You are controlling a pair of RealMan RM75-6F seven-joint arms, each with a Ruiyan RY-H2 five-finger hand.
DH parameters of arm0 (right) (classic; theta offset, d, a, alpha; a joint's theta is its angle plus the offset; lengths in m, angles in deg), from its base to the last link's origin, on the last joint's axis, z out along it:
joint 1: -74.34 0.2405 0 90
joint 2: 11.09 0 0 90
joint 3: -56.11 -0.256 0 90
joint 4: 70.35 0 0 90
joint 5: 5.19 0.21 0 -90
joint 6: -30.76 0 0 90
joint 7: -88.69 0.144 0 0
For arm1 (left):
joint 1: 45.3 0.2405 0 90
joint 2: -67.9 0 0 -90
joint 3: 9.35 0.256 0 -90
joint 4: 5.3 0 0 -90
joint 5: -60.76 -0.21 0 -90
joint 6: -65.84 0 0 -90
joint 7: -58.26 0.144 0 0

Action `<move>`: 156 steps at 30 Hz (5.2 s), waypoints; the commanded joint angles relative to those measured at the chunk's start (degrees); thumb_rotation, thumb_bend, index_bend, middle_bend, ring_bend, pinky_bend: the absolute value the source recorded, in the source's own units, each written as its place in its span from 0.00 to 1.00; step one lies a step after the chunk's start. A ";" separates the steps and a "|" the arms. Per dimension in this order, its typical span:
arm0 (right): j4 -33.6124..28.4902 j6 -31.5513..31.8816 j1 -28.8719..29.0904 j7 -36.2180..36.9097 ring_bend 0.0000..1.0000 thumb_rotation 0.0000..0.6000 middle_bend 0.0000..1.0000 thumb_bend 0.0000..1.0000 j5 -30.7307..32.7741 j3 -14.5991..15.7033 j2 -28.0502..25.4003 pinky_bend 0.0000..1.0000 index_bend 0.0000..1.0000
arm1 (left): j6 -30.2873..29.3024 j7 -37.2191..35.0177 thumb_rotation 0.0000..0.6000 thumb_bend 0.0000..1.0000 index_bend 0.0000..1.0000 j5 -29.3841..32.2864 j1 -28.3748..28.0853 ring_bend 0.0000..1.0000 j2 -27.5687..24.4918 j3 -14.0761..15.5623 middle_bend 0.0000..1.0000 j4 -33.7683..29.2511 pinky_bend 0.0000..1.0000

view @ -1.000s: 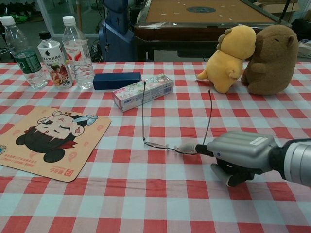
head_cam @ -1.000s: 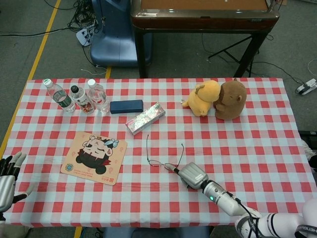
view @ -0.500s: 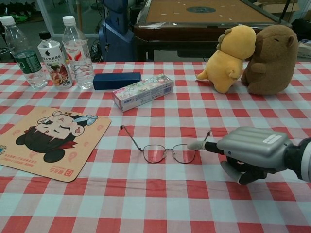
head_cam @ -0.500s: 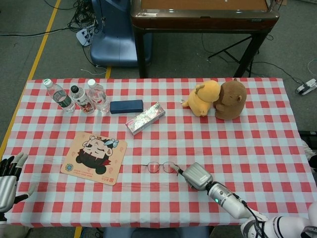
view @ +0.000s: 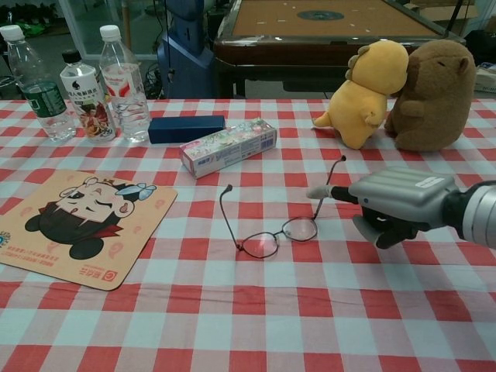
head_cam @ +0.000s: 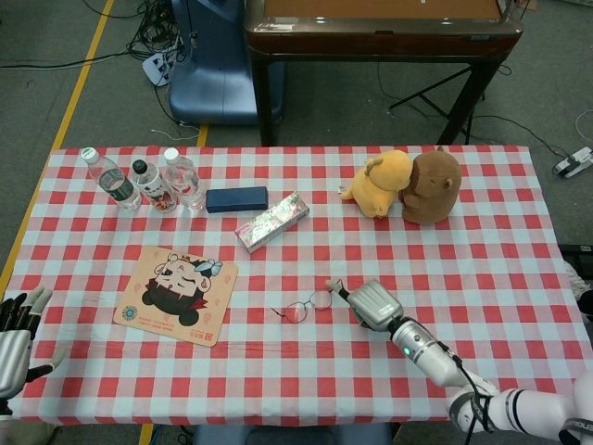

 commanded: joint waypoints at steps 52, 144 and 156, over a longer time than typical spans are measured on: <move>0.59 13.46 -6.68 12.42 1.00 1.00 1.00 0.75 -11.46 0.99 -5.70 0.97 0.00 | 1.27 3.56 1.00 0.25 0.00 0.45 -0.42 0.00 0.03 0.29 0.00 -2.24 0.00; -3.30 12.07 -2.15 9.37 1.00 1.00 1.00 0.76 -26.86 6.89 1.69 0.97 0.00 | 0.31 3.06 1.00 0.25 0.00 -0.13 0.55 0.00 -0.28 0.85 0.00 -2.38 0.00; -1.40 8.00 -1.49 1.63 1.00 1.00 1.00 0.76 -21.20 3.71 4.56 0.97 0.00 | 0.33 1.02 1.00 0.25 0.00 0.48 0.76 0.00 -0.33 0.53 0.00 -0.80 0.00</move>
